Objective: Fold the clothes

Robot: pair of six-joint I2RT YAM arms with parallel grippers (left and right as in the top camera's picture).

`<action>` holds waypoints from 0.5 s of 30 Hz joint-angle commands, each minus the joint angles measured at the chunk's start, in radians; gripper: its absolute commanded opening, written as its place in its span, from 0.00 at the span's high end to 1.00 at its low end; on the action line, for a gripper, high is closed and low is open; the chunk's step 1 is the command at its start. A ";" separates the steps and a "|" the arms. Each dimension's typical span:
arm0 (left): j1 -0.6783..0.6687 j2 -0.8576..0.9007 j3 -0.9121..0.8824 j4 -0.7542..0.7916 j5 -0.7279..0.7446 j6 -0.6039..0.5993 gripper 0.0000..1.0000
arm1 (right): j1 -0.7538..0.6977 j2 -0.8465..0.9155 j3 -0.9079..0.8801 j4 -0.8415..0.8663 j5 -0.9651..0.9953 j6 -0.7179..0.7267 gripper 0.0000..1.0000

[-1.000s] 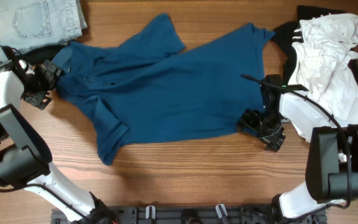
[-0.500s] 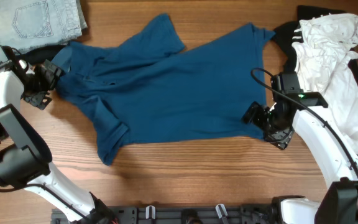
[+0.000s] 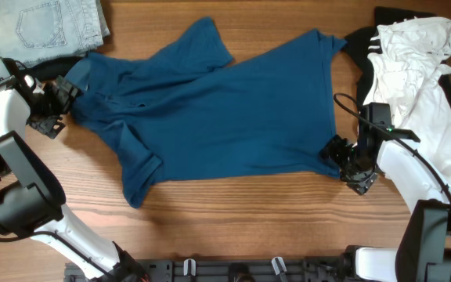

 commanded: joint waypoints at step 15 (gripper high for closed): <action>-0.001 -0.023 0.003 -0.034 0.009 0.023 0.00 | -0.001 0.111 -0.008 -0.048 -0.011 0.102 0.96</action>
